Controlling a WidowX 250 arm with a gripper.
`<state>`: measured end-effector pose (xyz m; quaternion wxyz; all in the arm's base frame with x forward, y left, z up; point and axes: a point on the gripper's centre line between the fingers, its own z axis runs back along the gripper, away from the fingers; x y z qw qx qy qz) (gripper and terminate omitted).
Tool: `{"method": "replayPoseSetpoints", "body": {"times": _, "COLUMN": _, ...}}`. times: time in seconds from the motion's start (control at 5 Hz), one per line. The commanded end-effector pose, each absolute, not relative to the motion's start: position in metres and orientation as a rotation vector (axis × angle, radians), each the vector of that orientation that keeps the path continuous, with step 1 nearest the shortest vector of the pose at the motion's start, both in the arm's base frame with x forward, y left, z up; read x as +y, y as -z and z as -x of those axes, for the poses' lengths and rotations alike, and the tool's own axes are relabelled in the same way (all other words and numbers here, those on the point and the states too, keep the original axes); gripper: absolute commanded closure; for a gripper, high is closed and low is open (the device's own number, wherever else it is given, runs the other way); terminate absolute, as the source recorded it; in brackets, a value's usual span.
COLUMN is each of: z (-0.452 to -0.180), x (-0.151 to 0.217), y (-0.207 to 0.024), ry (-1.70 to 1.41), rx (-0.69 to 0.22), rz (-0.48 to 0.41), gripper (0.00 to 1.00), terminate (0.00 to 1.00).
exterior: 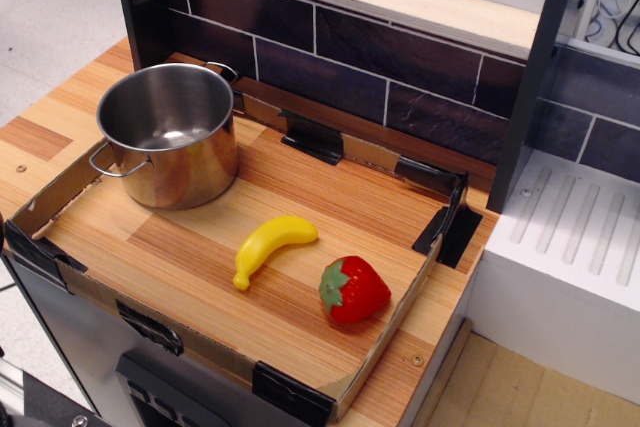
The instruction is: Upright metal pot
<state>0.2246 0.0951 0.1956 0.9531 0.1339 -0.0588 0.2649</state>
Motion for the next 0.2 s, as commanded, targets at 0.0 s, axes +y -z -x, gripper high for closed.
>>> {"method": "replayPoseSetpoints", "body": {"times": 0.0, "z": -0.2239, "x": 0.0988, "y": -0.2118, "ry": -0.544, "rx": -0.165, "rz": -0.273, "gripper": 0.00, "terminate": 1.00}}
